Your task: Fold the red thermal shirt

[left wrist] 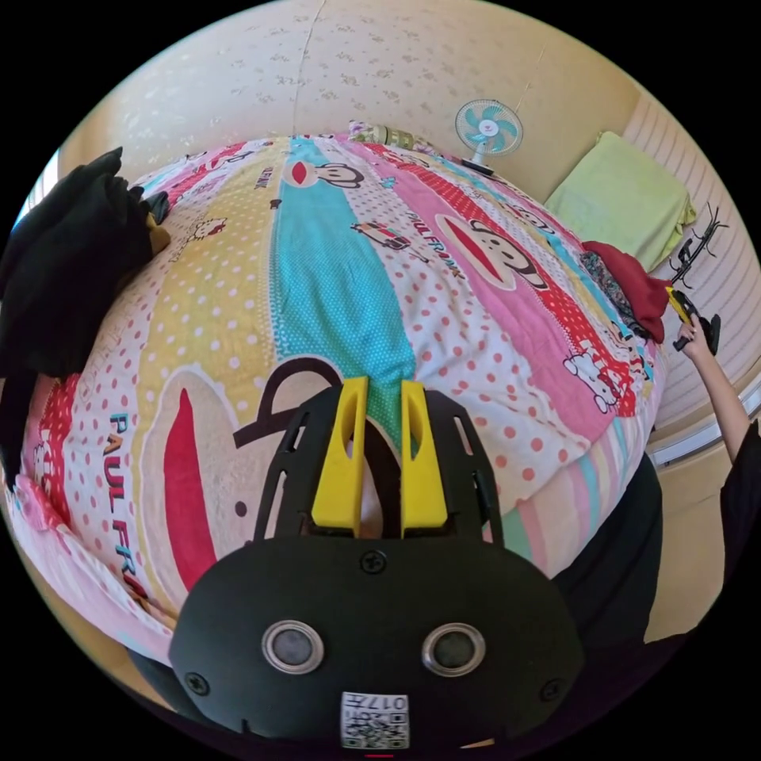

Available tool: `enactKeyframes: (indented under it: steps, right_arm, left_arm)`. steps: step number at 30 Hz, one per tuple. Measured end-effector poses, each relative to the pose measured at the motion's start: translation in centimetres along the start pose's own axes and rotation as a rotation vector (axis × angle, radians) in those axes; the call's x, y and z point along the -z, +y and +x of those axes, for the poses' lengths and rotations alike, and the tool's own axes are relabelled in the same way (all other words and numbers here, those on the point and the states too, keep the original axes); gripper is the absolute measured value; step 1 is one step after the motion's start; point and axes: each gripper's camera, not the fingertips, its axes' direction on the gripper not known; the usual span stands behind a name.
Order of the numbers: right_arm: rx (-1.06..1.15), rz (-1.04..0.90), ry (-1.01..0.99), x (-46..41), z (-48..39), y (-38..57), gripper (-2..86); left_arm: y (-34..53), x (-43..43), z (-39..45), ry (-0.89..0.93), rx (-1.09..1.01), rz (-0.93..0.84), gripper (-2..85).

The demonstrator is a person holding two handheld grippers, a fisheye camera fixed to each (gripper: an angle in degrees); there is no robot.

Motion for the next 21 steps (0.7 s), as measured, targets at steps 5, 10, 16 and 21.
enactKeyframes:
  steps: [5, 10, 16, 21]
  right_arm:
    - [0.343, -0.391, -0.080, -8.6, -15.2, 8.7, 2.6]
    - [0.218, -0.694, -0.880, -8.6, -22.8, 25.2, 2.6]
    - [0.320, -0.468, -0.442, -5.2, -24.9, 29.7, 8.7]
    - [0.529, -0.624, -0.018, -11.0, -30.7, 33.1, 19.0]
  left_arm:
    - [-0.4, -0.8, 1.0, -0.016, -0.007, 0.000, 7.6]
    - [-0.9, -1.0, 2.1, -0.033, -0.016, 0.005, 7.5]
    - [-1.9, -0.7, 2.9, -0.029, -0.013, 0.010, 6.9]
    - [-3.3, 0.2, 3.8, -0.035, -0.015, 0.009, 6.9]
